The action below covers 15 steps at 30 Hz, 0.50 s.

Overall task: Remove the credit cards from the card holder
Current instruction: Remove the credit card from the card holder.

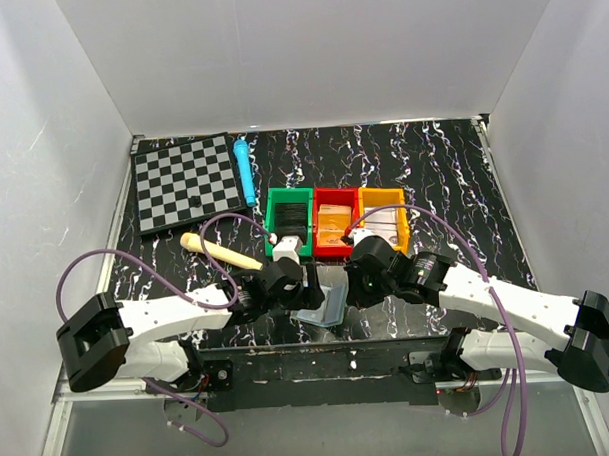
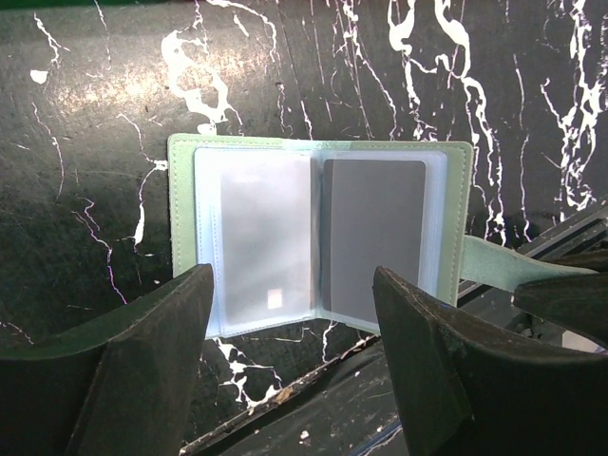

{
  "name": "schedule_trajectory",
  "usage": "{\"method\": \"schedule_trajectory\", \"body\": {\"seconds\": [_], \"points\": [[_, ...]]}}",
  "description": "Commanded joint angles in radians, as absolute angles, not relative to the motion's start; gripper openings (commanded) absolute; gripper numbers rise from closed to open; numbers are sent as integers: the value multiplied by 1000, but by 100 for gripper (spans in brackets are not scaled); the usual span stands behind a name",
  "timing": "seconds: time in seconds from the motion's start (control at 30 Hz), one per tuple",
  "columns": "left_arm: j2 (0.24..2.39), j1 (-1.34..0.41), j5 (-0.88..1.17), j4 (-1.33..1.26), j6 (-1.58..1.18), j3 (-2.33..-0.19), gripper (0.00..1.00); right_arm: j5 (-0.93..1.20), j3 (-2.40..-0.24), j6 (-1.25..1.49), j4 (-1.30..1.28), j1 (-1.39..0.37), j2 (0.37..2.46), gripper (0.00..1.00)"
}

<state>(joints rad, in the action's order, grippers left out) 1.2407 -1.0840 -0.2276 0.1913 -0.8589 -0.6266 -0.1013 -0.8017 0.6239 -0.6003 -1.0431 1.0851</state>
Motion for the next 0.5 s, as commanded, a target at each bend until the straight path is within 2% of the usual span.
{"method": "schedule_trajectory", "body": {"seconds": [0.0,0.47], "points": [[1265,-1089,-230,166,-836,-637,69,-109,-799,615,-600,-1048,1063,1],[1400,-1089,-112,75,-815,-649,69,-104,-776,617,-591,-1048,1055,1]]}}
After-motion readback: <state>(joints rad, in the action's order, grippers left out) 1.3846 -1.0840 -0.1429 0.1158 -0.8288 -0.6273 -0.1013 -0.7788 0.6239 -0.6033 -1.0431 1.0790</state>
